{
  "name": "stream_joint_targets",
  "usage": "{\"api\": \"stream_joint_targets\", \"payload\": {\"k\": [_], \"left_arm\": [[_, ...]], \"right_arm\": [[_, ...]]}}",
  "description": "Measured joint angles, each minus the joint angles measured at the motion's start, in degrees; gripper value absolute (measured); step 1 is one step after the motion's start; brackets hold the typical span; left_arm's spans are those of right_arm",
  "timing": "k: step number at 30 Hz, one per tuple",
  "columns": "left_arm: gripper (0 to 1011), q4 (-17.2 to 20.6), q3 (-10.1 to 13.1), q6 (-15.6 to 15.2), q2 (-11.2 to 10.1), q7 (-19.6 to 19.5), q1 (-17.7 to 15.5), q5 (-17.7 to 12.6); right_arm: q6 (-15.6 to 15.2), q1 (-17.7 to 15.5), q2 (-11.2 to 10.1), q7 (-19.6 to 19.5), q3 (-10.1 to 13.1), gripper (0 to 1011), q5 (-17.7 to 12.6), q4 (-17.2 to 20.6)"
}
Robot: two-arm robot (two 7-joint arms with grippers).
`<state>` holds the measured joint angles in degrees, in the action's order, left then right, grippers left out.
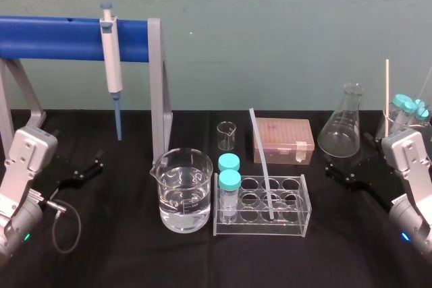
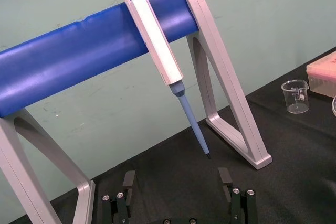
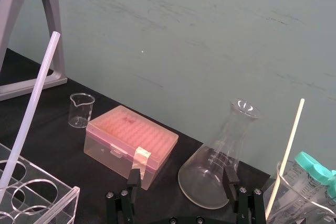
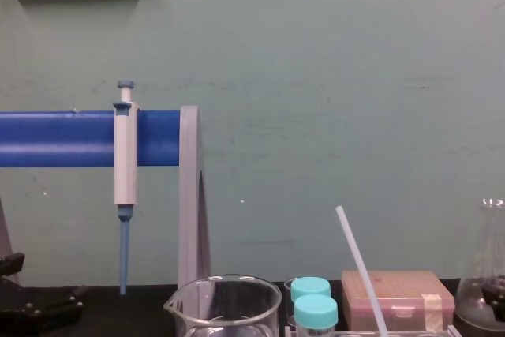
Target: Pick up the stirring rod with one hand, then place it down.
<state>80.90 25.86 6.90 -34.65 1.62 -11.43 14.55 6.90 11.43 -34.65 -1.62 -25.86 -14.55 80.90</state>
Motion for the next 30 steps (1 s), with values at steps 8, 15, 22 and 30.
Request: {"api": "stream_joint_targets", "payload": {"k": [8,15,22,30], "left_arm": [[1000,0.00,0.00,0.00,0.00,0.00,0.00,0.00],[1000,0.00,0.00,0.00,0.00,0.00,0.00,0.00],[1000,0.00,0.00,0.00,0.00,0.00,0.00,0.00],[1000,0.00,0.00,0.00,0.00,0.00,0.00,0.00]], "right_arm": [[0.00,0.00,0.00,0.00,0.00,1000,0.00,0.00],[0.00,0.00,0.00,0.00,0.00,1000,0.01,0.00],[0.00,0.00,0.00,0.00,0.00,1000,0.00,0.00],[0.00,0.00,0.00,0.00,0.00,1000,0.00,0.00]]}}
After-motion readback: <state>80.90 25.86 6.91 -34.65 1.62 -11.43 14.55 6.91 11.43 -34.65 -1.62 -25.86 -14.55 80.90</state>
